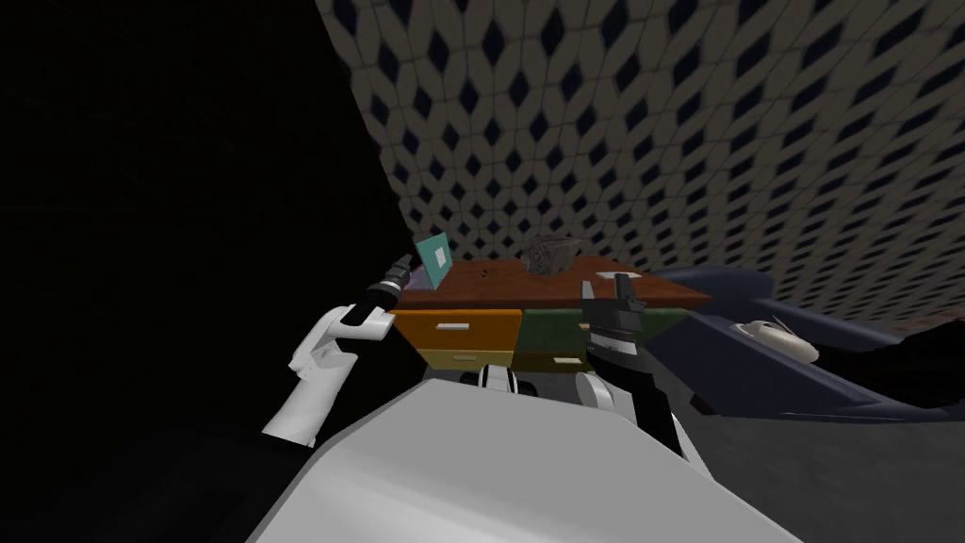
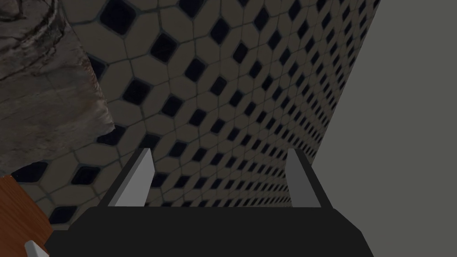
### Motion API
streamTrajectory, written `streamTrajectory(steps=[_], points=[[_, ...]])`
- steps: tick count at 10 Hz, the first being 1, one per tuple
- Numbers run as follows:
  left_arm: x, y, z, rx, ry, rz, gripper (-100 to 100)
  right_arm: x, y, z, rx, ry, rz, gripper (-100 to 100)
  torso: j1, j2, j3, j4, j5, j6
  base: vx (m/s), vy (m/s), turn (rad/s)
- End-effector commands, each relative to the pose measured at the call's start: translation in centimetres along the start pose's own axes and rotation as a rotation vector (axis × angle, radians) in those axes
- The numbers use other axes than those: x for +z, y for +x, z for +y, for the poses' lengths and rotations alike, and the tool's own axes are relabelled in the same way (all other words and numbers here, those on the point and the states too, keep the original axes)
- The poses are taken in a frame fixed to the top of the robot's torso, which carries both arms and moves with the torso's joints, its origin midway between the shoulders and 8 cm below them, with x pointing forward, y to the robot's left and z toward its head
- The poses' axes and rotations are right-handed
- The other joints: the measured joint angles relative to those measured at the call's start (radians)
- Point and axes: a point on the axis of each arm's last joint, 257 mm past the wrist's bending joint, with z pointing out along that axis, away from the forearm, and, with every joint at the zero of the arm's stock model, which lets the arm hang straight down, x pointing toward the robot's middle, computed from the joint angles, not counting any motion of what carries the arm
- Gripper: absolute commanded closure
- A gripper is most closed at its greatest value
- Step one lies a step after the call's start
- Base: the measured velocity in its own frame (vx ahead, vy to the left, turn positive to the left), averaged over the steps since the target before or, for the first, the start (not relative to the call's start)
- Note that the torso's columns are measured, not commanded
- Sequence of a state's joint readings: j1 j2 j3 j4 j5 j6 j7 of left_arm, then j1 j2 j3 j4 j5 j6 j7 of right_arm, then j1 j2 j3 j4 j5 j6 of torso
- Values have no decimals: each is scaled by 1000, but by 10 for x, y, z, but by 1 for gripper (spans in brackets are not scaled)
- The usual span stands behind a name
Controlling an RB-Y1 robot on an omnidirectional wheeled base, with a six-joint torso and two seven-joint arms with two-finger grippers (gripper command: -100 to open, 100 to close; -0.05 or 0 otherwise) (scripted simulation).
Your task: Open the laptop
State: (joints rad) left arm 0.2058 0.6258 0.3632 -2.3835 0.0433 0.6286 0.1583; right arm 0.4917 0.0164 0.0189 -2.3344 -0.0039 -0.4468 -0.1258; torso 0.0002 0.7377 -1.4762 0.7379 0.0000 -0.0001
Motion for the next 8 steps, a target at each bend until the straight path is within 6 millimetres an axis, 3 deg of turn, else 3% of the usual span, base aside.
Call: streamTrajectory(steps=[1,8], points=[[7,-21,3,33,-45,-34,-100,0,0,0,0,0,0,0,0,1,0,0,0,0,0,-80,-93],[13,-59,11,79,-150,-106,-100,0,0,0,0,0,0,0,-1,-1,-1,0,-1,1,8,-67,-47]])
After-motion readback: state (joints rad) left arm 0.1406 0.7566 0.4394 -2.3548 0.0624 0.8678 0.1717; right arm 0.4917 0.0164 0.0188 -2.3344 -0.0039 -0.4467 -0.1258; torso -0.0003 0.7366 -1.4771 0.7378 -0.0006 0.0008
